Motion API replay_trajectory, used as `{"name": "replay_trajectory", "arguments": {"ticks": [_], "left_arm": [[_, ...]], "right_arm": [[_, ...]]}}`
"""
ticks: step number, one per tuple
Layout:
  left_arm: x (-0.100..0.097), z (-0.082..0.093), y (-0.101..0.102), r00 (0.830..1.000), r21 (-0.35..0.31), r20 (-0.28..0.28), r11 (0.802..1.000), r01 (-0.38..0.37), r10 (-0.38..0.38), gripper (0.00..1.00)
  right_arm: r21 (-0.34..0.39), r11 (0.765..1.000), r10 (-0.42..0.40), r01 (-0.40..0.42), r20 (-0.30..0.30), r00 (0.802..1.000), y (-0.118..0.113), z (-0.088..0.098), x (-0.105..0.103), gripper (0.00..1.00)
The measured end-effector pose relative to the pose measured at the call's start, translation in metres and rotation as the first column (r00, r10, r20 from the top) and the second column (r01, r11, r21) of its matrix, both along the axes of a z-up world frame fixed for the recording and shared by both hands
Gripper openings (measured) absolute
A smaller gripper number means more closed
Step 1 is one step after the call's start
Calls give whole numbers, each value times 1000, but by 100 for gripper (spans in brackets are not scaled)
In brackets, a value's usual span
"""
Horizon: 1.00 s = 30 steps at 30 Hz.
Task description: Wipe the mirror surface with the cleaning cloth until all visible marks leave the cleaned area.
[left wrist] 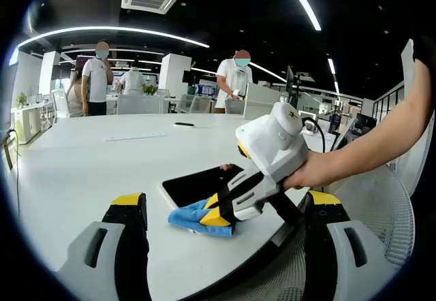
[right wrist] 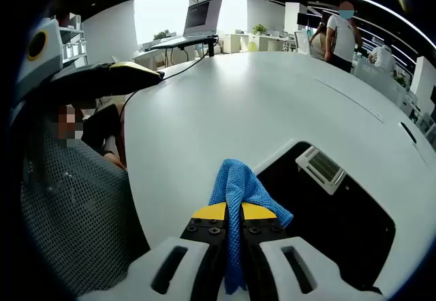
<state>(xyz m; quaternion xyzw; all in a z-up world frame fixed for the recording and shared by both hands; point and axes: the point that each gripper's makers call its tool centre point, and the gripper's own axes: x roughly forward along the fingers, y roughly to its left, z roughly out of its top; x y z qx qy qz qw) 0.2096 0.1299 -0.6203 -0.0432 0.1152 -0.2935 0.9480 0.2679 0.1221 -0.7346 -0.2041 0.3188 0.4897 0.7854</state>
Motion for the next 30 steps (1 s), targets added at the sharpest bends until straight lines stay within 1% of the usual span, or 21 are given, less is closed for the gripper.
{"name": "replay_trajectory", "arguments": {"ticks": [10,30], "left_arm": [[0,0,0,1000,0,1,1000,3,-3,94],[0,0,1,1000,0,-2,1000,-2,2,94]], "right_arm": [[5,1000,-26,26,2,1000,0,0,14,0],[-8,996,-83,84,28,996,5,1,56,0]]}}
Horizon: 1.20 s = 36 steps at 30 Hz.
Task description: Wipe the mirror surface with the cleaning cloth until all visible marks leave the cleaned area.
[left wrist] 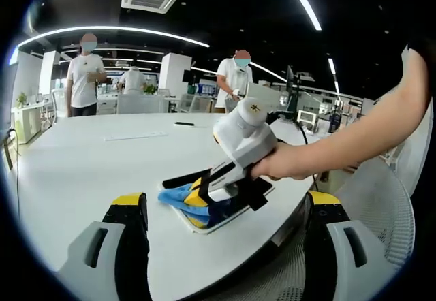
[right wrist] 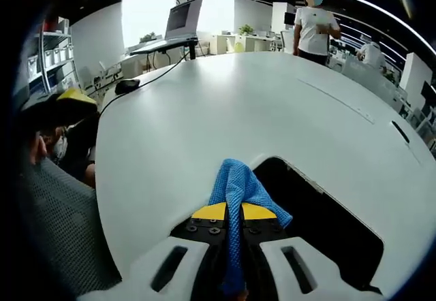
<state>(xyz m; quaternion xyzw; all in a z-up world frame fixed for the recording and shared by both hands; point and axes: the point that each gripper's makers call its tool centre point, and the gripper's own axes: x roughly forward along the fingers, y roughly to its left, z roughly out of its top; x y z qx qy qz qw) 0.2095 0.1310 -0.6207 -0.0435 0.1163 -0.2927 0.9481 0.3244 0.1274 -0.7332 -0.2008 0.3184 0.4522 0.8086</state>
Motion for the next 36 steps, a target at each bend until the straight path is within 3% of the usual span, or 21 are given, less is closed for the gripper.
{"name": "replay_trajectory", "arguments": {"ticks": [15,36], "left_arm": [[0,1,1,1000,-2,2,1000,-5,5,94],[0,0,0,1000,-5,2,1000,-2,2,94]], "right_arm": [[-39,999,-8,10,37,999,3,-1,28,1],[-11,994,-108,108,-1,994,6,-3,61,1]]}}
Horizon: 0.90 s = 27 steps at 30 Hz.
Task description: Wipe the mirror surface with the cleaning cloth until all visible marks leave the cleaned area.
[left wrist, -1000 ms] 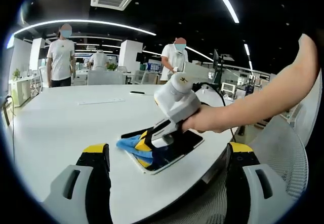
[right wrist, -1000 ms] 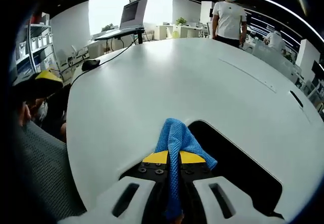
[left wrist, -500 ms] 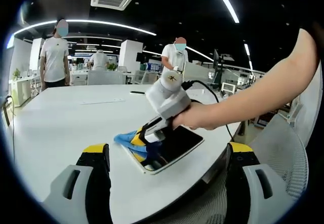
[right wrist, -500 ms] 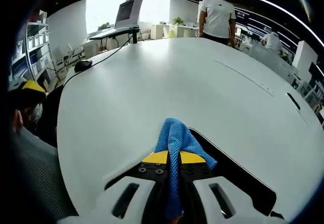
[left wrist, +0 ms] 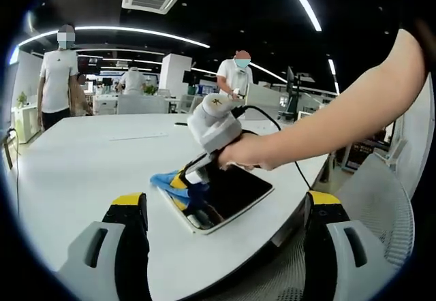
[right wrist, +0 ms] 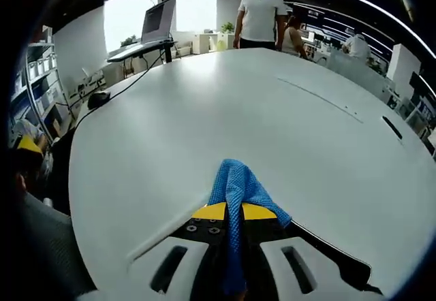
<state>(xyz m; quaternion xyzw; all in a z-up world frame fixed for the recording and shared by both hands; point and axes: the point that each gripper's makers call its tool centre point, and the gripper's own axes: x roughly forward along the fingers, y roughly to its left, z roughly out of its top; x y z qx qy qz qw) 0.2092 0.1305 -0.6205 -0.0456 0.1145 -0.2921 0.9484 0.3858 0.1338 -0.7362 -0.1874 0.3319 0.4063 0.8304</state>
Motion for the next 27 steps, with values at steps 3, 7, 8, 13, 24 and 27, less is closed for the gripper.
{"name": "replay_trajectory", "arguments": {"ticks": [3,7,8,13,24,27], "left_arm": [[0,0,0,1000,0,1,1000,0,0,94],[0,0,0,1000,-1,1,1000,0,0,94],[0,0,0,1000,-1,1,1000,0,0,94],[0,1,-1,1000,-2,3,1000,0,0,94],[1,0,-1,1000,-2,1,1000,-2,2,94],[0,-1,-2,1000,3,-4,1000,4,-4,94]], "right_arm": [[-4,1000,-9,9,-1,1000,1,0,3,1],[-6,1000,-23,23,-9,1000,2,0,5,1],[-6,1000,-23,23,-11,1000,2,0,6,1],[-3,1000,-17,17,-19,1000,1,1,3,1],[0,1000,-20,20,-21,1000,0,0,5,1],[1,1000,-19,19,-25,1000,0,0,8,1]]}}
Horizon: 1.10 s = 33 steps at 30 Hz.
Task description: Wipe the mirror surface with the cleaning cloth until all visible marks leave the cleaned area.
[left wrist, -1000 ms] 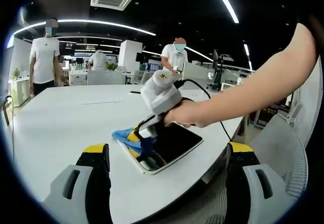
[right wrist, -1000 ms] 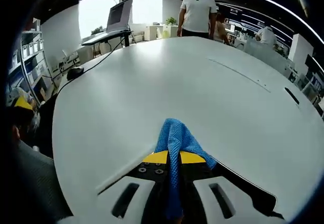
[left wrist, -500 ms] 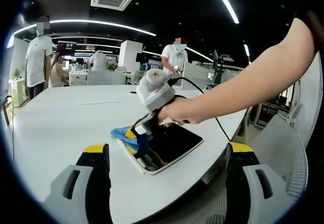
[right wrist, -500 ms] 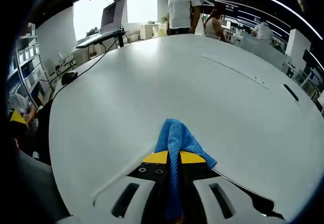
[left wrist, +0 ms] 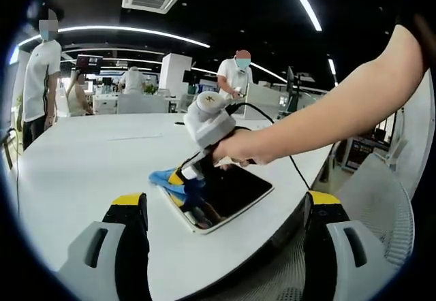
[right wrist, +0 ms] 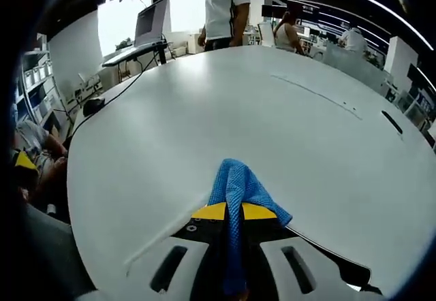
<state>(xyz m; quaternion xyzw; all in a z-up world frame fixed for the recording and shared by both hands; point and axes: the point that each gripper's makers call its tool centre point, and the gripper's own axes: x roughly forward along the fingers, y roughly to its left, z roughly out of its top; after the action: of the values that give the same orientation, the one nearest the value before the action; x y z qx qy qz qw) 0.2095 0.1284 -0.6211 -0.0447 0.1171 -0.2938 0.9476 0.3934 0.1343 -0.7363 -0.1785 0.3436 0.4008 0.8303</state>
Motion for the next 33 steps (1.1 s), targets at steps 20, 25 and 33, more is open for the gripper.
{"name": "replay_trajectory", "arguments": {"ticks": [20,25,33], "left_arm": [[1,2,2,1000,-7,11,1000,-9,9,94],[1,2,1,1000,-7,11,1000,-7,7,94],[1,1,1,1000,-5,7,1000,-5,5,94]], "right_arm": [[-22,999,41,-41,-2,999,-9,1,0,1],[-49,997,59,-57,25,998,-25,1,-1,0],[-41,999,26,-25,19,999,-45,1,4,0]]}}
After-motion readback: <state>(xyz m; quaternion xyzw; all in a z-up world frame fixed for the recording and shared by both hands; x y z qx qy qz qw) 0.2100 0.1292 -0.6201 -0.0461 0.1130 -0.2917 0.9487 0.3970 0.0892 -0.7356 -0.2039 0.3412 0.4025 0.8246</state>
